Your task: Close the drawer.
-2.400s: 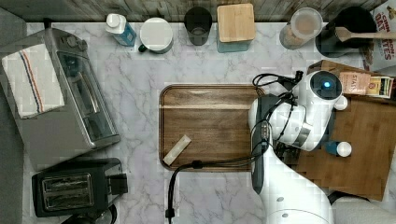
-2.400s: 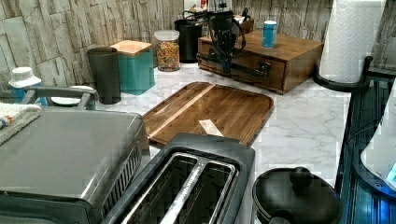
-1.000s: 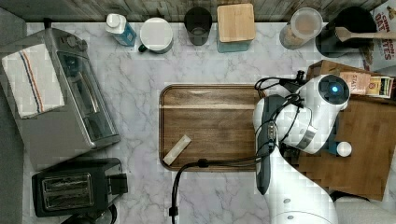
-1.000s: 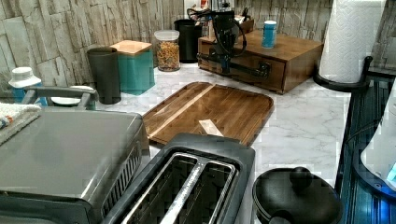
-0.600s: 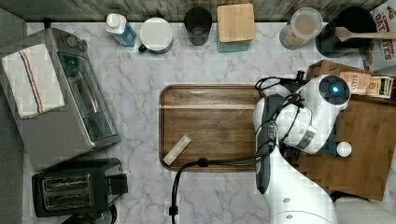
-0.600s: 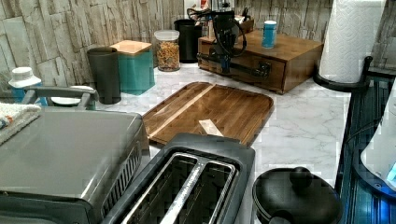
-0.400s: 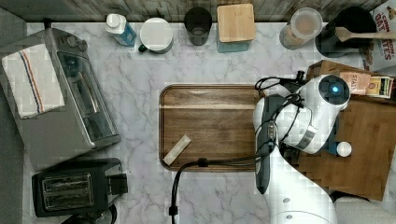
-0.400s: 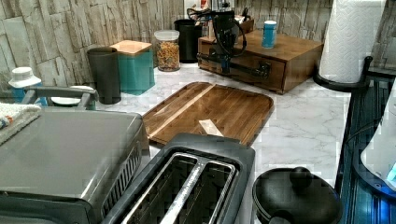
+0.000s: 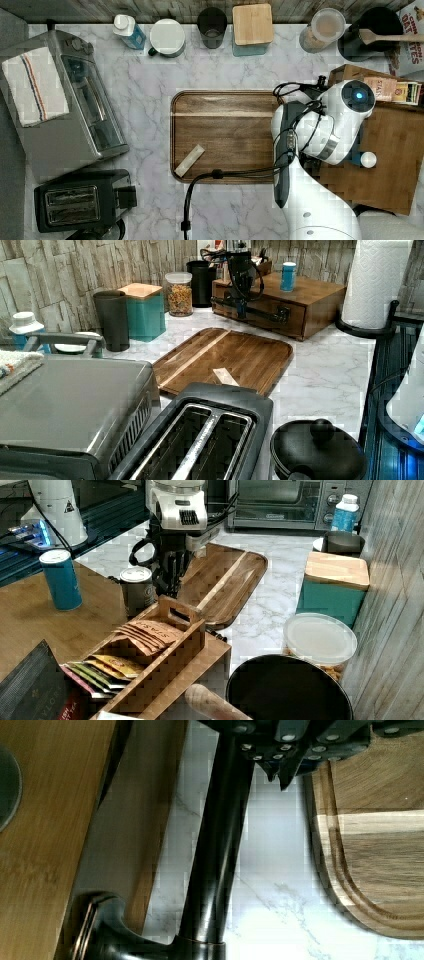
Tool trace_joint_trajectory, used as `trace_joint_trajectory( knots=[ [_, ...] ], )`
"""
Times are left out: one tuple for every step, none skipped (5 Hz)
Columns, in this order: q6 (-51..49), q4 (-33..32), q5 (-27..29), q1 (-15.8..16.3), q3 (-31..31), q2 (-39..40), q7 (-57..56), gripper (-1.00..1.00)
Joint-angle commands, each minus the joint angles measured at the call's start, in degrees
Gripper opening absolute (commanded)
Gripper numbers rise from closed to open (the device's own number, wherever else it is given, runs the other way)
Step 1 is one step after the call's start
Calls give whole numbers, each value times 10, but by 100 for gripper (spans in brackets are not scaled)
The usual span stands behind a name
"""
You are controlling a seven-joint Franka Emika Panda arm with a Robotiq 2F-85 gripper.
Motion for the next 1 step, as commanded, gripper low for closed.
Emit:
trace_joint_trajectory(
  knots=[
    [62,98,-13,-86,-85,1,-16,-100]
  ],
)
